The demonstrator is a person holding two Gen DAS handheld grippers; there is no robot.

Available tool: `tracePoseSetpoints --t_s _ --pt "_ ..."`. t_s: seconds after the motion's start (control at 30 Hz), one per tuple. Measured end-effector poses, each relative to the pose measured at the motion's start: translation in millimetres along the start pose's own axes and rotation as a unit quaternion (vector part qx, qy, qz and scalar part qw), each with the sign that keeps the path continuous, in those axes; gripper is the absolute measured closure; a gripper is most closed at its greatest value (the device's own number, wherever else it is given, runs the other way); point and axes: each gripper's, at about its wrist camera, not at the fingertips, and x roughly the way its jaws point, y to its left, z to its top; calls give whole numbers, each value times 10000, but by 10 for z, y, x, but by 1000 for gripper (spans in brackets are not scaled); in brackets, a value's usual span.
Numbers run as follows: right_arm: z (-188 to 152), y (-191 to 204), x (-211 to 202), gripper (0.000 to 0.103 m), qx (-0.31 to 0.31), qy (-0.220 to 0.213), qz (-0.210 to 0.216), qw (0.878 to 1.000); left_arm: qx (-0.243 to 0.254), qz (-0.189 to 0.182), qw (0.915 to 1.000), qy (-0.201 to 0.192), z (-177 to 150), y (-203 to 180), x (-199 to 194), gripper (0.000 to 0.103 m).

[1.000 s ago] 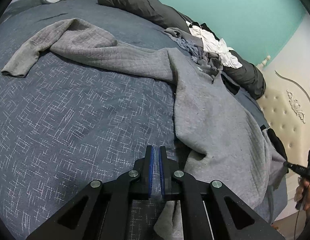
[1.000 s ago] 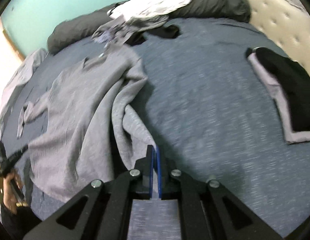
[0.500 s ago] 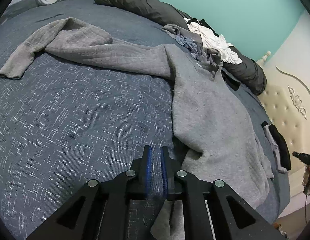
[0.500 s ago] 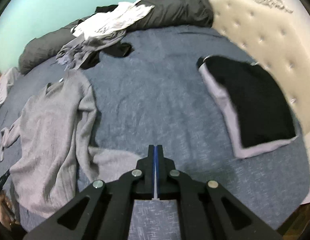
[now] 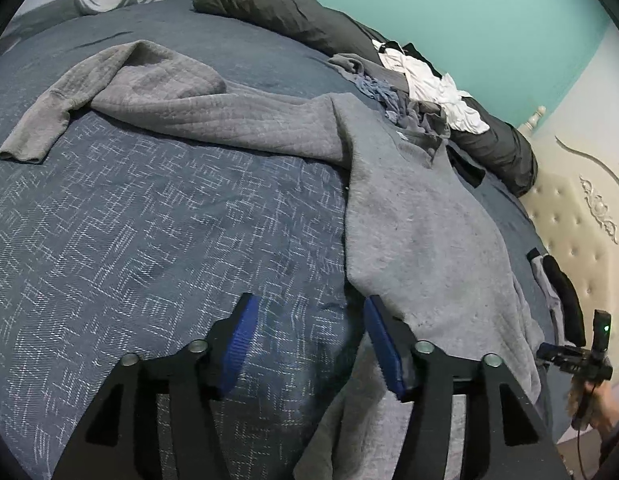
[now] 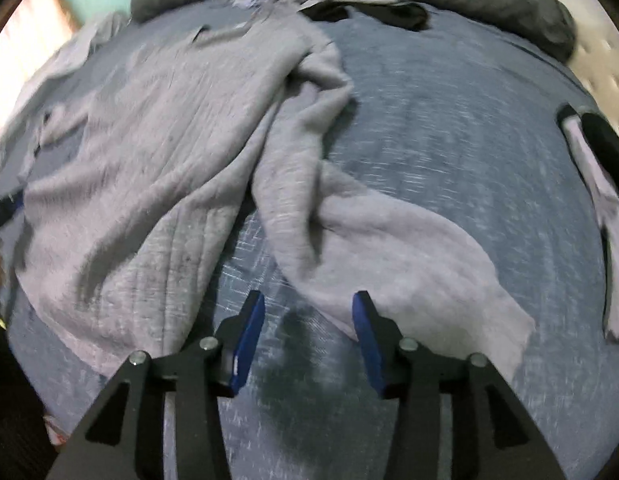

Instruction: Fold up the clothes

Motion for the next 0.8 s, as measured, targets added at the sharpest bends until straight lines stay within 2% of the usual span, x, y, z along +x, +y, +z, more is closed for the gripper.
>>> tracePoseSetpoints --t_s 0.13,0.2,0.3,0.5,0.8 --pt "52 49 197 58 11 129 -125 9998 0 -7 10000 -2 5 2 4 39" --pt "59 58 262 84 -11 181 -211 9996 15 -25 10000 15 5 -8 17 39" --pt "71 25 221 97 -35 91 -383 9992 16 -40 10000 21 7 -17 26 39" --pt "225 -290 -321 98 262 -639 -687 9952 -2 -41 10000 17 11 -19 34 38" --pt "631 -786 -1109 98 391 -1099 -1380 9835 17 -7 10000 19 20 -21 53 38"
